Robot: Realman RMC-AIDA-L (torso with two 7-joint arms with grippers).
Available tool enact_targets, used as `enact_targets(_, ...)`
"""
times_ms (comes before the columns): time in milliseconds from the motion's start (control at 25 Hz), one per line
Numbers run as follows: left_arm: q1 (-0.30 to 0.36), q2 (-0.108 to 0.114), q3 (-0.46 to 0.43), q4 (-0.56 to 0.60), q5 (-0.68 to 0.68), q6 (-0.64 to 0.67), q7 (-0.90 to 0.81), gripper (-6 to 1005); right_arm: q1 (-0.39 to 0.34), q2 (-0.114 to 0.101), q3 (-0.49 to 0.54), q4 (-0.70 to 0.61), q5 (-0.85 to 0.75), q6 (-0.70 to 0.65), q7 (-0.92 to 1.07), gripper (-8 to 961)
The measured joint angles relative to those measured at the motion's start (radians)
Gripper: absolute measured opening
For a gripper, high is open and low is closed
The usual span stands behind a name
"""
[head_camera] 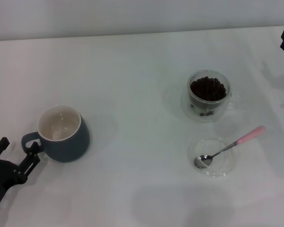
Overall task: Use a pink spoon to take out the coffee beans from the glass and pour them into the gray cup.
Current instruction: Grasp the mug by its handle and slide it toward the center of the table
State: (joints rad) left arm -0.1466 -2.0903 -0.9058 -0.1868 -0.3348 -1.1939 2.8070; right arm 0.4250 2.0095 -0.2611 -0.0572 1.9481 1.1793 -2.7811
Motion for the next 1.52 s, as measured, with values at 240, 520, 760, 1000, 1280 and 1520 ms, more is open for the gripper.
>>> enact_targets(240, 0.006, 0.0, -0.001, -0.005, 0.001, -0.001, -0.004, 807, 0.0, 0.0, -0.004, -0.002, -0.003, -0.004, 0.0, 852)
enact_targets(520, -0.002, -0.001, -0.005, -0.011, -0.001, 0.013, -0.014, 497, -0.008, 0.0, -0.006, 0.0, -0.007, -0.002, 0.0, 850)
enact_targets(760, -0.008, 0.0, -0.002, -0.012, -0.021, 0.026, -0.01, 386, -0.009, 0.0, -0.009, 0.002, -0.008, 0.001, 0.0, 849)
enact_targets(1000, -0.017, 0.001, -0.004, -0.014, -0.022, 0.027, -0.009, 290, -0.009, 0.0, -0.009, 0.004, -0.008, 0.001, 0.0, 848)
enact_targets(1280, -0.042, 0.001, 0.0, -0.014, -0.023, 0.039, -0.008, 177, -0.002, 0.0, -0.009, 0.004, -0.008, 0.002, 0.0, 846)
enact_targets(1520, -0.076, 0.002, 0.001, -0.014, -0.017, 0.062, -0.008, 140, 0.001, 0.0, -0.009, 0.004, -0.004, 0.004, 0.0, 845)
